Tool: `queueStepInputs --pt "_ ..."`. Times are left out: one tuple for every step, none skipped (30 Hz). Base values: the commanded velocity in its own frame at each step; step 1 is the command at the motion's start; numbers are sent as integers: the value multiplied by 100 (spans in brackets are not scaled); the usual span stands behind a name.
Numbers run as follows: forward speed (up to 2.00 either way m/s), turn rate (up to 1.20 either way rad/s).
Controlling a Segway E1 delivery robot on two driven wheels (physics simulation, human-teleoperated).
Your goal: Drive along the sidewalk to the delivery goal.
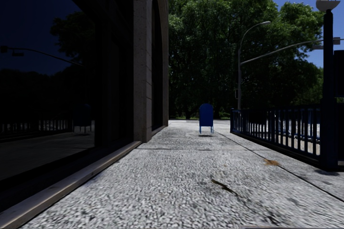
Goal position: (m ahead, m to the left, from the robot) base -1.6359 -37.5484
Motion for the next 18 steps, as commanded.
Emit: queueStepInputs --pt "200 0" --pt "200 0" --pt "200 0" --pt "200 0" --pt "200 0" --pt "200 0" --pt "200 0" --pt "200 0" --pt "200 0" --pt "200 0" --pt "200 0" --pt "200 0" --pt "200 0" --pt "200 0" --pt "200 0" --pt "200 0" --pt "200 0" --pt "200 0"
